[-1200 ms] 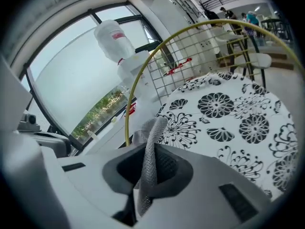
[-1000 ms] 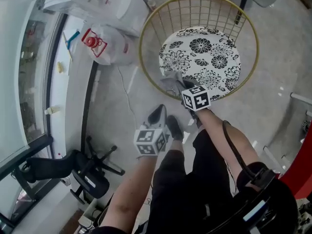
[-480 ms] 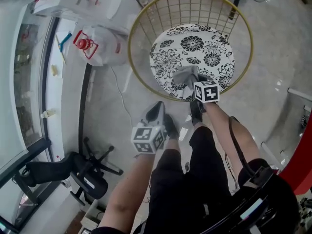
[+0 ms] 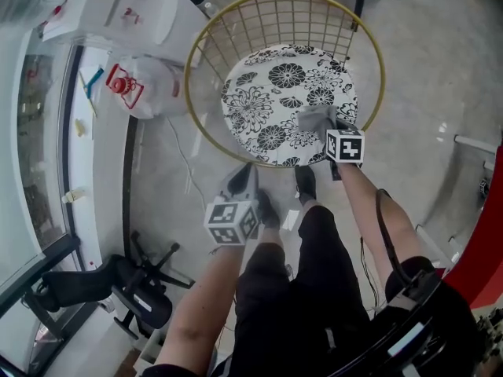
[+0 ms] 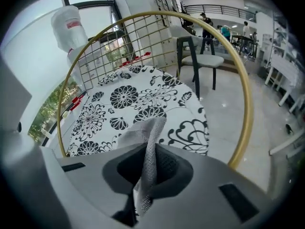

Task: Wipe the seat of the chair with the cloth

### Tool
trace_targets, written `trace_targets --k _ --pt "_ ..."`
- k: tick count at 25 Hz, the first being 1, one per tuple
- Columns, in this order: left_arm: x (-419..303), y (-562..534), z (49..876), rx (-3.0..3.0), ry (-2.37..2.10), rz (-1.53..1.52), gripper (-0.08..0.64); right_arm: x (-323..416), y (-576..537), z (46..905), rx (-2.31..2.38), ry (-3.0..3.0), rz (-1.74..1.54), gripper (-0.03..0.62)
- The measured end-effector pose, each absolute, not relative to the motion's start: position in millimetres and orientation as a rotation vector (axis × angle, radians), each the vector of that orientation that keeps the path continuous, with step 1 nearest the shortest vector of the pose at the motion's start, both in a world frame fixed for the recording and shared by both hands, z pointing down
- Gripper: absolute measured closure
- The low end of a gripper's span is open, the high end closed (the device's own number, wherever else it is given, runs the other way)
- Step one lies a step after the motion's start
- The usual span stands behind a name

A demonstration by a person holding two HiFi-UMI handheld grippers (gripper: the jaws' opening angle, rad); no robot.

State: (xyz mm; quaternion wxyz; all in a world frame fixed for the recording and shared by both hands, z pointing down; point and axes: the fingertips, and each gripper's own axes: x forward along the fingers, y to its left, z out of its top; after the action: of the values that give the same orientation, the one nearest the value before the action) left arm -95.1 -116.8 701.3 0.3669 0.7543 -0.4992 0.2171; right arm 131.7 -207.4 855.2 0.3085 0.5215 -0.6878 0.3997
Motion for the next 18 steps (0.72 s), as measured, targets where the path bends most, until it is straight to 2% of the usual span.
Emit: trace_targets --k 11,18 --pt "-59.1 -130.9 685.7 1.99 -1.258 0.559 0.554 203.0 -210.3 825.9 1.467 -1.739 0.98 0.566" --pt "-57.4 -141.6 656.9 1.978 -1.31 0.537 0.553 167.5 -208.0 774.4 1.417 -1.872 1.009 0.566"
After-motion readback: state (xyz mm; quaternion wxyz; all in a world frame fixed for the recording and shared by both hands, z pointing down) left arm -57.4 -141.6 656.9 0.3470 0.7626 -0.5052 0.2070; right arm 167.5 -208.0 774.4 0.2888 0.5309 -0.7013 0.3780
